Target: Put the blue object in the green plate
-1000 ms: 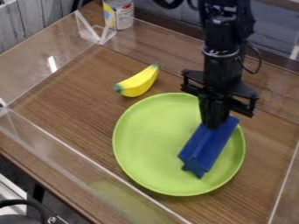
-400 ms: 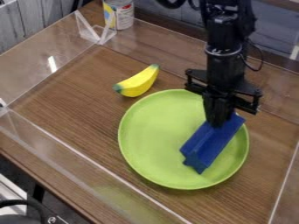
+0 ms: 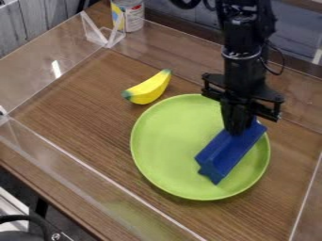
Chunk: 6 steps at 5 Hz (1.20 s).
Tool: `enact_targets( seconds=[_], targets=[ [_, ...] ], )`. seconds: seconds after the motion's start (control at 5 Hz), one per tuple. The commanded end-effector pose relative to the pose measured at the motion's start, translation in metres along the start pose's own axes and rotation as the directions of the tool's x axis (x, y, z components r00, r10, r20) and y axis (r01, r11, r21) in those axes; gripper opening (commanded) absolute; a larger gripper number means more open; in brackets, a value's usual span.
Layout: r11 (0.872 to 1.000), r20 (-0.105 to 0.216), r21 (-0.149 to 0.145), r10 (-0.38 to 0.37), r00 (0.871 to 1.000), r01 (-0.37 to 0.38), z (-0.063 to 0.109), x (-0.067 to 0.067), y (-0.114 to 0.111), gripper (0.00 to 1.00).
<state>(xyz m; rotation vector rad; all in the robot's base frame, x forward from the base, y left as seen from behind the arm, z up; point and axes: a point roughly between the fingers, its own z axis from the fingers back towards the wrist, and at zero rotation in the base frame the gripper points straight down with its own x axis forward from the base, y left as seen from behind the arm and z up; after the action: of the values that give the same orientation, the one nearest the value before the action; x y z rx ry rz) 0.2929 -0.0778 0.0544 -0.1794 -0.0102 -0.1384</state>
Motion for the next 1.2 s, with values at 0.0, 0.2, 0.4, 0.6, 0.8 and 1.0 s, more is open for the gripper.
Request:
enact_targets(
  seconds=[0.0, 0.2, 0.4, 0.6, 0.8, 1.0],
  targets=[
    [1.0, -0.014, -0.002, -0.018, 1.0, 0.018, -0.011, -0.002, 0.001, 0.0],
    [1.0, -0.019, -0.007, -0.023, 1.0, 0.023, -0.015, -0.003, 0.001, 0.0],
    [1.0, -0.024, -0.012, -0.028, 0.999, 0.028, -0.018, -0.004, 0.001, 0.0],
    [0.999, -0.029, -0.016, -0.034, 0.999, 0.033, -0.022, -0.005, 0.001, 0.0],
    [0.999, -0.034, -0.02, -0.039, 0.999, 0.038, -0.026, -0.006, 0.001, 0.0],
    [0.999, -0.039, -0.023, -0.045, 0.998, 0.044, -0.029, -0.007, 0.001, 0.0]
  ],
)
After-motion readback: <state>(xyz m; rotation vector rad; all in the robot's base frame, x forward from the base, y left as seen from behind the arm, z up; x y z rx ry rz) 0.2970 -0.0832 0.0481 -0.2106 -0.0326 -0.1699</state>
